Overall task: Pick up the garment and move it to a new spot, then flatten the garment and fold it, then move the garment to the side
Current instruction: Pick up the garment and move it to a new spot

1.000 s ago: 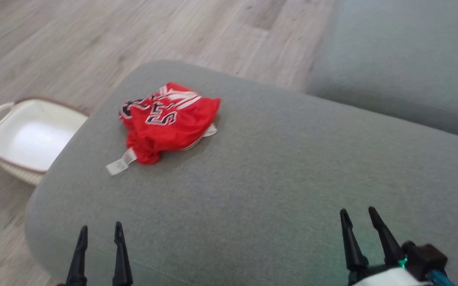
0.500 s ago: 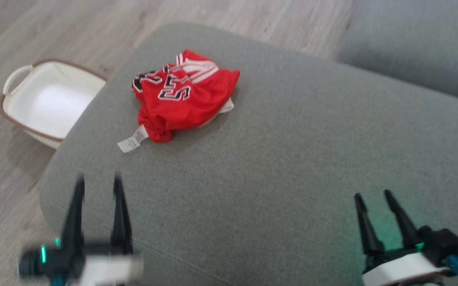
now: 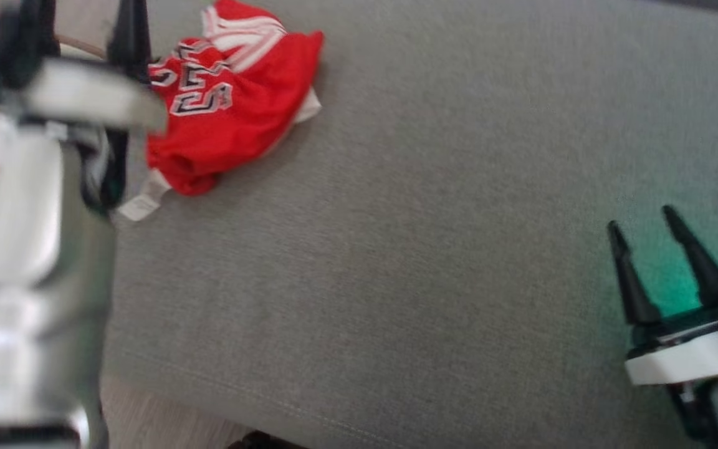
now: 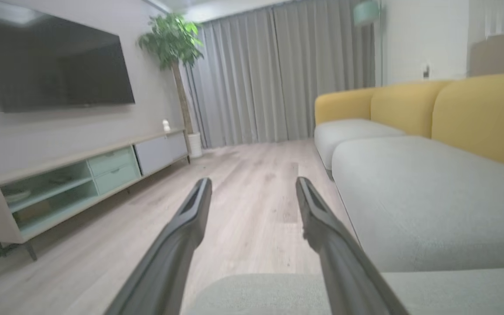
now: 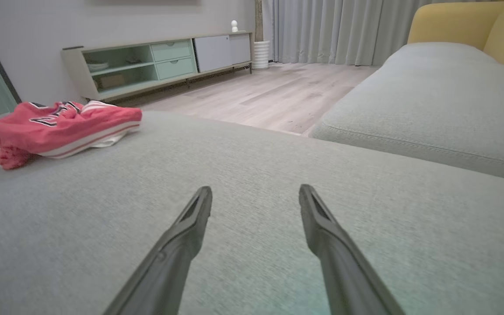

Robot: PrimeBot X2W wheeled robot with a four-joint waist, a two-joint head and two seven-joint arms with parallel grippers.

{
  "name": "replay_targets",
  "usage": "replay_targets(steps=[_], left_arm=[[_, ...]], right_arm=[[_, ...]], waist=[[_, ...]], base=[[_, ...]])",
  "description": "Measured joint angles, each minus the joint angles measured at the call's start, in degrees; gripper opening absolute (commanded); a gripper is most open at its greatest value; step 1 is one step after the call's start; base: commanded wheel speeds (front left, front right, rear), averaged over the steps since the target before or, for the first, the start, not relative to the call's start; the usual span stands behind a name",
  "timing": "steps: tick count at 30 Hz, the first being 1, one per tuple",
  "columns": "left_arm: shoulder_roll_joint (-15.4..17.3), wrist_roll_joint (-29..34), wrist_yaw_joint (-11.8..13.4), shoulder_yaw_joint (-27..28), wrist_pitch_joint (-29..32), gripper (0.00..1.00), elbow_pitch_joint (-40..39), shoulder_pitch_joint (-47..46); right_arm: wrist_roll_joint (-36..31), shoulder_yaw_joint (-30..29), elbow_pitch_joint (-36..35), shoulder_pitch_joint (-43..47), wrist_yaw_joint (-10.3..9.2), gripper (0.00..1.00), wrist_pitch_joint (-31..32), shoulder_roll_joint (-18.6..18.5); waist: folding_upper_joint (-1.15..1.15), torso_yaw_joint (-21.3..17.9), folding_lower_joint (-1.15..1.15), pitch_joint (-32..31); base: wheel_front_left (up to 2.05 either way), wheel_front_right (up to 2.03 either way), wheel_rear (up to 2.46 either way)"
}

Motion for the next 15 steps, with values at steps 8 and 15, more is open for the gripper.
replay_targets(steps=[8,15], left_arm=[[-0.2,-9.5,-1.0,-2.5,18.9,1.00,27.4,-17.9],[-0.6,-14.4,-1.3,-6.7,23.4,1.00,39.2,-21.6]], right_arm=[[-0.3,-3.4,-4.9,-1.5,0.00,1.00,0.0,-5.6],[-0.8,-3.2,-8.4,-5.0,0.00,1.00,-0.1,-8.0]], waist=[[0.00,-2.7,0.00,7.9],[0.00,-4.7,-0.01,13.4]], base=[[0.00,0.00,0.00],[0.00,0.00,0.00]])
